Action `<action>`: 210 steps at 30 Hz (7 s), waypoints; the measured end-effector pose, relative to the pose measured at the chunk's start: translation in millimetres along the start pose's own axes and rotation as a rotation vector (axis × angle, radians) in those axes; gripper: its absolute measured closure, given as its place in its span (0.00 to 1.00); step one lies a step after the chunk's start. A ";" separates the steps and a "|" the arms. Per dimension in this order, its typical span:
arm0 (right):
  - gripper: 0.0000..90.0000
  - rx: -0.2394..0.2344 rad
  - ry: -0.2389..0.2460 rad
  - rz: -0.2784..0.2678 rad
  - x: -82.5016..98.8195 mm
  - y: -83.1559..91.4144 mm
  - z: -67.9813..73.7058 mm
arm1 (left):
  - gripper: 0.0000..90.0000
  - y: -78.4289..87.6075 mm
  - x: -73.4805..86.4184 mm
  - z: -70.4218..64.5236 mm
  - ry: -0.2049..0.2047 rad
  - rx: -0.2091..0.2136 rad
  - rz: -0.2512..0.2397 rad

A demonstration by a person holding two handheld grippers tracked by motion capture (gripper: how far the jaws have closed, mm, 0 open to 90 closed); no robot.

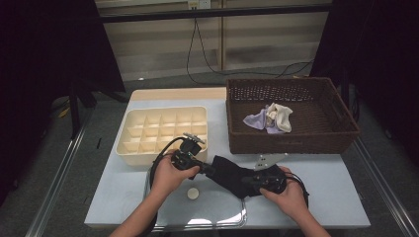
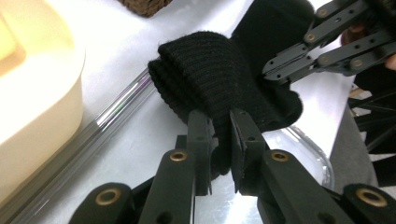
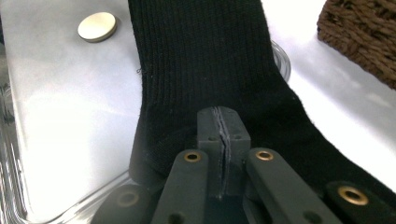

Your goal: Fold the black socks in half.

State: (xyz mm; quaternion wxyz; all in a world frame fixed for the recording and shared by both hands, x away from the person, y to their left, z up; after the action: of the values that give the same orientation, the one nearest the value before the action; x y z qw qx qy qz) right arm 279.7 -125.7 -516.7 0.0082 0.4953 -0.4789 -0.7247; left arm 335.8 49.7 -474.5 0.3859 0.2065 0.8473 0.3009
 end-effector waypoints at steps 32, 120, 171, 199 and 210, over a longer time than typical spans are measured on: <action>0.99 -0.058 0.038 -0.012 -18.6 -31.2 33.7 | 0.89 24.7 -38.4 -29.0 -0.022 0.044 0.074; 0.99 0.075 -0.084 0.008 15.6 28.9 -37.7 | 0.41 -47.8 -37.7 -35.5 -0.089 -0.029 0.088; 0.99 0.013 -0.022 0.021 2.1 6.2 -8.7 | 0.97 -28.2 -27.1 -29.8 0.044 0.051 0.107; 0.98 0.010 -0.075 -0.003 -2.7 14.5 -13.6 | 0.98 -56.1 -49.8 -51.5 0.015 0.061 0.154; 0.98 0.082 -0.116 -0.046 -1.6 31.7 -36.0 | 0.98 -83.1 -46.2 -53.9 -0.017 0.050 0.170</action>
State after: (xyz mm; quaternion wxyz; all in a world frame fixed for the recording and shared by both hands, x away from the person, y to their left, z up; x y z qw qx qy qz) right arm 292.0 -166.8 -495.1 -0.0565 0.4631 -0.4962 -0.7322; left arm 312.6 -57.1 -477.5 0.3608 0.2897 0.8307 0.3095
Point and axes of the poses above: each handheld gripper's, and its own axes: y roughly backward along the jaws, x roughly out of its underside, z roughly to its left, the point moved 7 cm from there along -y, roughly forward along the jaws, and after that the axes turned 7 degrees about x, right-handed, at the moved point
